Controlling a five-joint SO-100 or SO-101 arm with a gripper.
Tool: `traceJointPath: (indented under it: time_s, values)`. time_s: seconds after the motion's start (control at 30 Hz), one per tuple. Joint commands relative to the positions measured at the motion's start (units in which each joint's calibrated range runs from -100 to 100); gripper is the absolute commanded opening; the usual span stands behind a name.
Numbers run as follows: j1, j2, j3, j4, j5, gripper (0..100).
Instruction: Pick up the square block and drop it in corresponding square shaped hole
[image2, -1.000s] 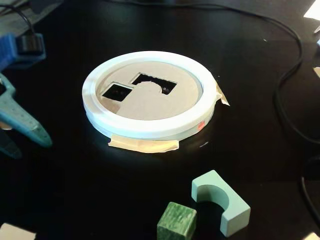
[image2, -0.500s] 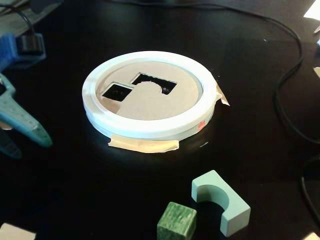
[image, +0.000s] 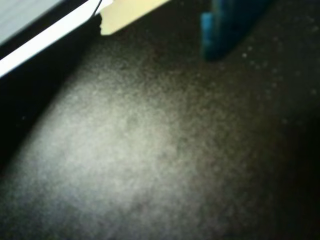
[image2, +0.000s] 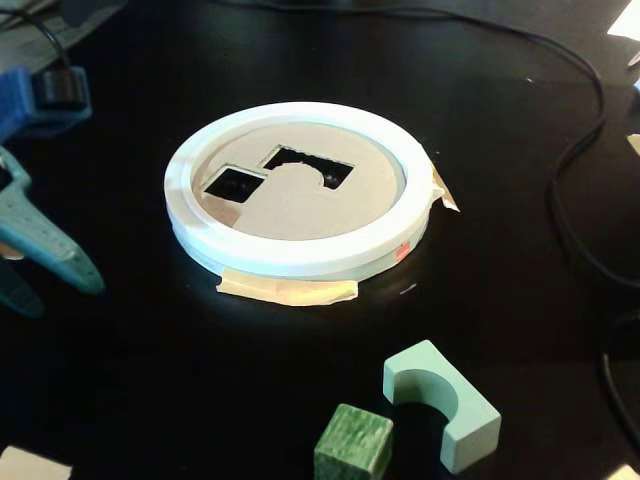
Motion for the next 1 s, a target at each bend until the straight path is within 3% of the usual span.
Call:
traceJointPath:
  time_s: [0.0,0.37,0.7,0.97]
  values:
    - [0.87,-0.53,0.12,-1.67,0.0,78]
    - [-0.62,-0.53,-0.42,-2.47,-0.05,78]
    - [-0.87,-0.53,-2.88,-15.31,-0.15,78]
    - [-0.62,3.05,-19.55,-16.52,-0.15,78]
